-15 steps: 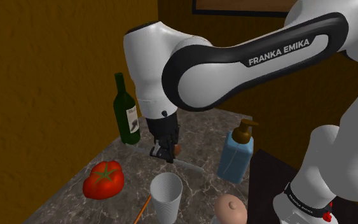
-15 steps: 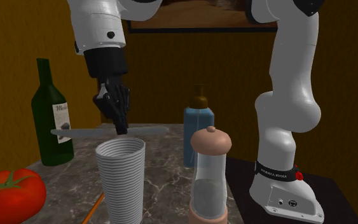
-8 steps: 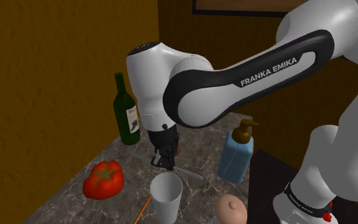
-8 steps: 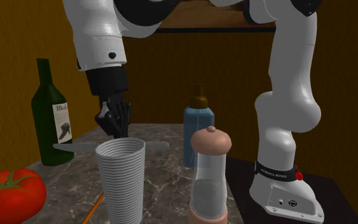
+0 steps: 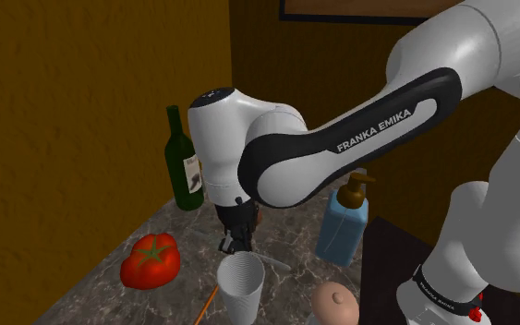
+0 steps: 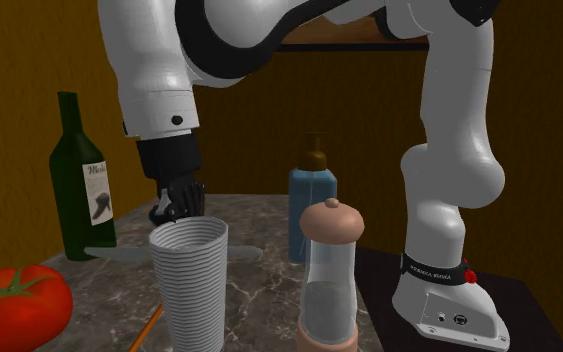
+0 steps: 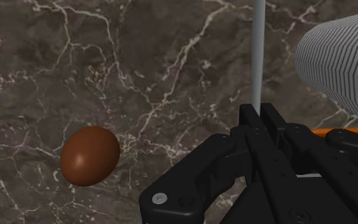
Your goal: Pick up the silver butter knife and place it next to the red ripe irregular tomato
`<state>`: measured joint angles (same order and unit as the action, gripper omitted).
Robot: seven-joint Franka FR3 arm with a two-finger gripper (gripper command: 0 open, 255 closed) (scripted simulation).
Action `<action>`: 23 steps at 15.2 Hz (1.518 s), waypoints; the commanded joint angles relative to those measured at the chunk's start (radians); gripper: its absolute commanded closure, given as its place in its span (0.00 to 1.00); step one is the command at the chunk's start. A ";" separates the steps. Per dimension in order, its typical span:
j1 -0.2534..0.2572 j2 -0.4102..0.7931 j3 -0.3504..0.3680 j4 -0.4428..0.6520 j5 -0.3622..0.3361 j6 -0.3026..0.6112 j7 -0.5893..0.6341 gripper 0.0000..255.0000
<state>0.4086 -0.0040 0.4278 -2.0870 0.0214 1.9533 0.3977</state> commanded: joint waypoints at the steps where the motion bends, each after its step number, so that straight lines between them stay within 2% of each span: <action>1: 0.002 0.012 0.002 -0.031 -0.003 0.029 0.002 1.00; 8: 0.005 0.058 0.004 -0.078 -0.023 0.118 0.016 1.00; 15: 0.005 0.058 0.004 -0.078 -0.023 0.118 0.016 1.00; 16: 0.005 0.058 0.004 -0.078 -0.023 0.118 0.016 0.00; 21: 0.005 0.058 0.004 -0.078 -0.023 0.118 0.016 0.00; 23: 0.003 0.036 0.003 -0.032 -0.013 0.051 0.009 0.00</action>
<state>0.4128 0.0394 0.4314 -2.1390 0.0051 2.0330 0.4094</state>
